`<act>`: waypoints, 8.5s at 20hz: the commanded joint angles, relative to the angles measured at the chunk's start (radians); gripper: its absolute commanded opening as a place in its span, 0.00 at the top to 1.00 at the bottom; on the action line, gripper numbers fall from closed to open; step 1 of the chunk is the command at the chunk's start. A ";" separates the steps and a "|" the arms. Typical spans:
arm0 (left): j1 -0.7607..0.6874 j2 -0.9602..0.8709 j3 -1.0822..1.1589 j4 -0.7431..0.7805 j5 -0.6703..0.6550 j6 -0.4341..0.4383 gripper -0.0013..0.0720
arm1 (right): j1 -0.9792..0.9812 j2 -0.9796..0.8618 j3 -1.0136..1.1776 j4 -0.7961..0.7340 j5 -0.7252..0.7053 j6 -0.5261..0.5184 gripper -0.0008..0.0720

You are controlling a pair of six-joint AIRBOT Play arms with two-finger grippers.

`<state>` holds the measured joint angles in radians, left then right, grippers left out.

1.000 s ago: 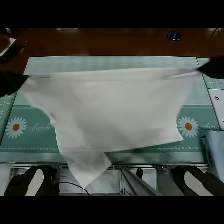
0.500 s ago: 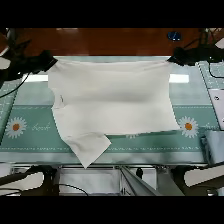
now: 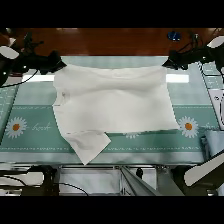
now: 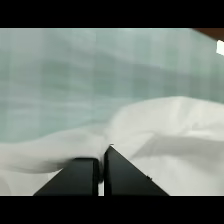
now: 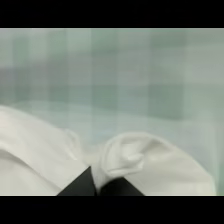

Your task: Fold the shirts.

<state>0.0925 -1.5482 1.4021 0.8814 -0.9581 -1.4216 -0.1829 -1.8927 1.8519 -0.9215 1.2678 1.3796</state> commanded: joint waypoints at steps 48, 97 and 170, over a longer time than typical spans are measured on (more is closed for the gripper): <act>0.100 0.645 -1.242 -0.230 0.054 0.075 0.03 | -0.254 0.829 -1.189 0.223 -0.063 -0.194 0.14; 0.022 -0.094 -0.101 0.020 -0.150 -0.016 0.95 | -0.145 0.109 -0.371 0.132 -0.119 -0.038 0.96; -0.623 -0.092 0.196 0.101 -0.103 -0.171 0.95 | -0.163 1.198 -0.923 0.182 0.090 -0.022 0.96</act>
<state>-0.6559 -1.7920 1.6806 0.8722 -1.0153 -1.5715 -0.3599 -0.6769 0.9218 -0.8021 1.3674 1.3590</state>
